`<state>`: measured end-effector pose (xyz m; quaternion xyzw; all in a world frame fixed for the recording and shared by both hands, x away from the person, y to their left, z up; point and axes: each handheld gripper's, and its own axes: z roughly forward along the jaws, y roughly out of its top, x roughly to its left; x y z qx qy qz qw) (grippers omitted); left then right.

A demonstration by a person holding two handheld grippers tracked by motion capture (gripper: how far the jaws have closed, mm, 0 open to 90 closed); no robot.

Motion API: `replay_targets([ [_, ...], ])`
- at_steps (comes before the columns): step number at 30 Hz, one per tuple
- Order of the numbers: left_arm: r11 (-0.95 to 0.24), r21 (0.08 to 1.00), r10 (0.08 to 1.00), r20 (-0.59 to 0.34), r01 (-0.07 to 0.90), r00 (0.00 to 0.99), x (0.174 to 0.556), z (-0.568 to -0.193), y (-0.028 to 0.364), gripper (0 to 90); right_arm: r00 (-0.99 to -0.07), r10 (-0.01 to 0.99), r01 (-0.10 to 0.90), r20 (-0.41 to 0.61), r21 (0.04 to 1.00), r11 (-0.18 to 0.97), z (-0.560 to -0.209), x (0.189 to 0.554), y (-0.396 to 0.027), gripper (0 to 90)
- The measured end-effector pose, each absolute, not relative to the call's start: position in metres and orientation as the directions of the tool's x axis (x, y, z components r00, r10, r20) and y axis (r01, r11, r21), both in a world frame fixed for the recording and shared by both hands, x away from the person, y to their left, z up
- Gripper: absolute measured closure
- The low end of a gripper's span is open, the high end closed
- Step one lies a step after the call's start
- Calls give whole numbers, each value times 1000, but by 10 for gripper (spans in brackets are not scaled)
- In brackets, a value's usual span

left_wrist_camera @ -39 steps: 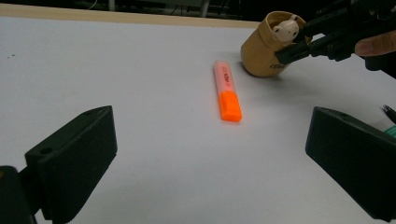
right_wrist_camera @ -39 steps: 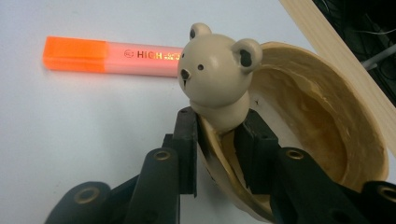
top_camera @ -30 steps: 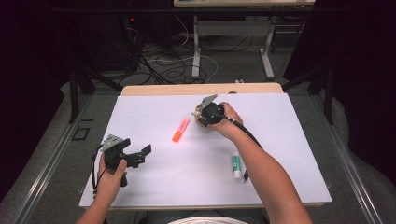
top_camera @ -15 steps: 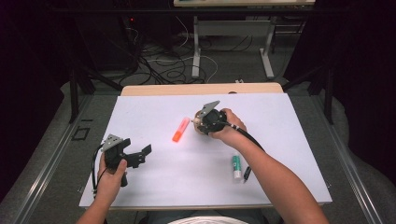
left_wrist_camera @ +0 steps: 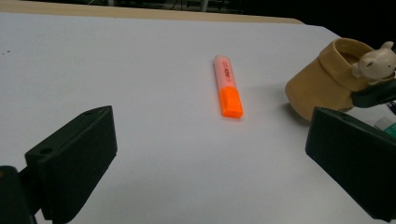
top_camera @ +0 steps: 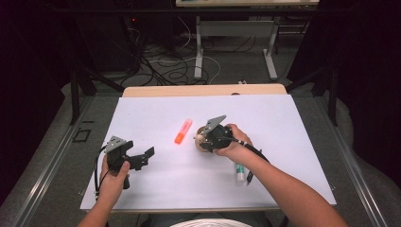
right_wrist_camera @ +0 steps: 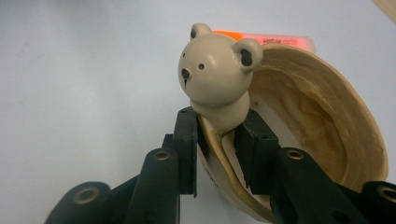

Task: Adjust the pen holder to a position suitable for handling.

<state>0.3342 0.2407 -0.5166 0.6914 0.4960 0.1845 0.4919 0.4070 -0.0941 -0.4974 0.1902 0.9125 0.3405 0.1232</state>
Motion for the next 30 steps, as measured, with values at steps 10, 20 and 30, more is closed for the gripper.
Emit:
replay_targets([
  [10,-27,861,866,-233,507,442,334,-516,241,24,-917,394,257,-62,664,702,-504,392,-90,708],
  [20,-23,861,867,-236,508,439,334,-517,241,25,-917,398,286,-22,660,695,-508,389,-94,708],
  [30,-24,859,866,-238,512,439,334,-517,240,25,-910,415,319,12,660,680,-508,389,-95,706],
])
